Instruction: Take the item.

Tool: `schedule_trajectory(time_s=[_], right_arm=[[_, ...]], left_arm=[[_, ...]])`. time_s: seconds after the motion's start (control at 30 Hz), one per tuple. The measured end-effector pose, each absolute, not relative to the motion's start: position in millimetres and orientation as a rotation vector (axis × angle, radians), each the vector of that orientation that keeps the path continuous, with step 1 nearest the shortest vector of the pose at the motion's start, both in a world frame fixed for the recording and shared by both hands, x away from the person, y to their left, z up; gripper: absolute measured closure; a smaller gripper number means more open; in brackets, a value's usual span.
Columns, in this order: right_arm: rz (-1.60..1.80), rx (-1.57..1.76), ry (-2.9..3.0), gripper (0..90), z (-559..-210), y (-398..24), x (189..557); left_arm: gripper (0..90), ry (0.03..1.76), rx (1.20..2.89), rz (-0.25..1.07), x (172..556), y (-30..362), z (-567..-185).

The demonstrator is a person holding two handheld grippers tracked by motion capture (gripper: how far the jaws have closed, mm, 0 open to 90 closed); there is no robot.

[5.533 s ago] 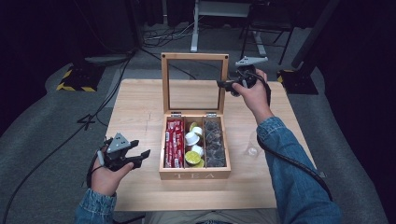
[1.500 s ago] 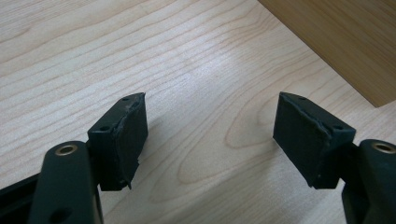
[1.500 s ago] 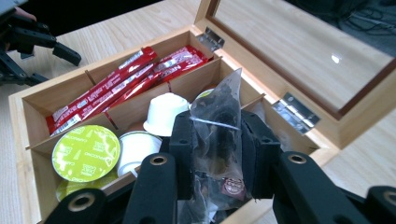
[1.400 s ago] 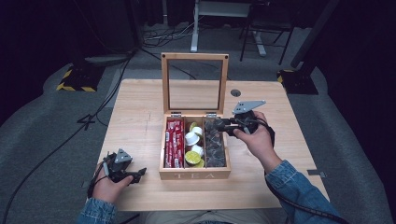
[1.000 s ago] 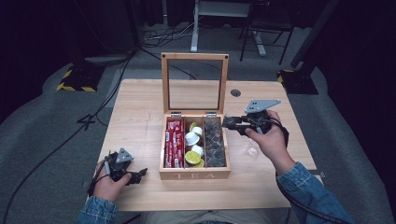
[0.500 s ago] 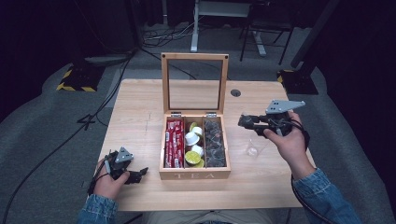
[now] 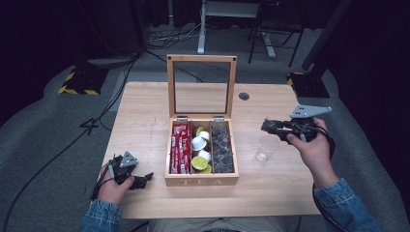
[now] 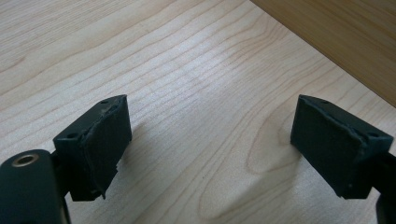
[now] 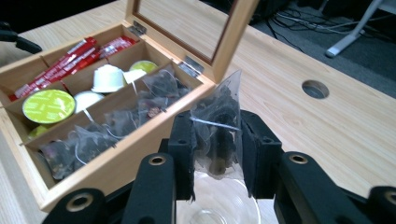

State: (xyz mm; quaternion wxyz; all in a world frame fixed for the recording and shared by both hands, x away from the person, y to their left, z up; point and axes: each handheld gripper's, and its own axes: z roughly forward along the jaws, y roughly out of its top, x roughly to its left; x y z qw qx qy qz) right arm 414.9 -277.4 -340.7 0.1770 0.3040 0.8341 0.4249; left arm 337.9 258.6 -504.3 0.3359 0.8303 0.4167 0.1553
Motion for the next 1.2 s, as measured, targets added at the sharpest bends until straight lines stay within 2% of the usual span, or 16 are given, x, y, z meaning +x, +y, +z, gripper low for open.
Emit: schedule_trajectory(time_s=[0.47,1.2], right_arm=[[1.087,0.927,2.378,68.6,-354.3,-293.4,415.0],[0.919,0.958,2.55,68.5,-381.5,-283.6,420.5]], left_arm=[[11.8,1.079,2.171,0.408,339.4,258.3,-504.4],[11.7,1.078,2.175,0.408,339.5,258.3,-504.2]])
